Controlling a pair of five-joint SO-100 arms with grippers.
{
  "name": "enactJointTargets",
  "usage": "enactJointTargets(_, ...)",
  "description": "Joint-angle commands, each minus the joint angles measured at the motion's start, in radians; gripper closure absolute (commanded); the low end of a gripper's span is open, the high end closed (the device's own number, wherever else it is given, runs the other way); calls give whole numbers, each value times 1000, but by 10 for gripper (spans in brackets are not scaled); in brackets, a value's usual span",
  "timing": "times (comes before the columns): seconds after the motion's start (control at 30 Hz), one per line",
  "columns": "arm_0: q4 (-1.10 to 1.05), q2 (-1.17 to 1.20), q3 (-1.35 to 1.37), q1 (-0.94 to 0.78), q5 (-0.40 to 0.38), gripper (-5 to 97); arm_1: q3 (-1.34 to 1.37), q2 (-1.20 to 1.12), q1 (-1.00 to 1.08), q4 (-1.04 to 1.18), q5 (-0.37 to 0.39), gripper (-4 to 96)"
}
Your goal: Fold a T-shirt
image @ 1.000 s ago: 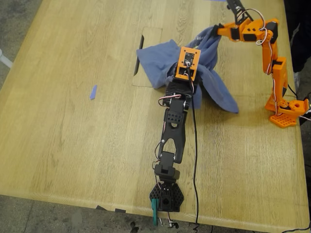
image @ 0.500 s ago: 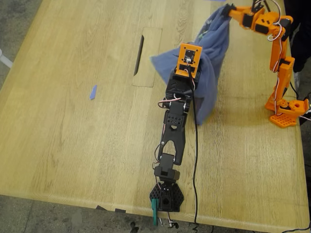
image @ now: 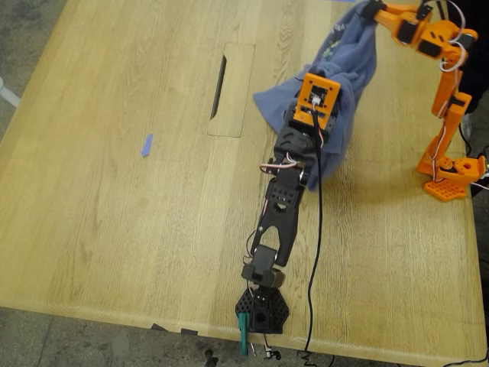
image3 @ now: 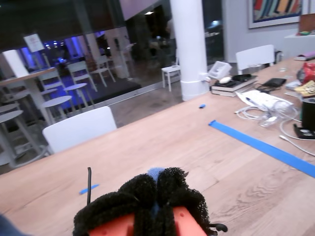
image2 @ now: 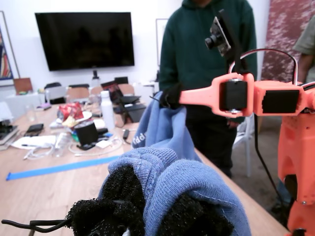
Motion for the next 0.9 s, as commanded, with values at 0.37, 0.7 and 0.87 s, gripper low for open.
enactJointTargets(0.37, 224, 334, -9, 72, 18, 920, 410, 380, -195, -192, -29, 910)
enactJointTargets(0.7, 241, 466, 175, 270, 40, 920, 436, 528, -360, -101, -43, 909)
enactJointTargets(0.87, 281, 514, 216, 391, 44, 920, 515, 617, -459, -71, -57, 907)
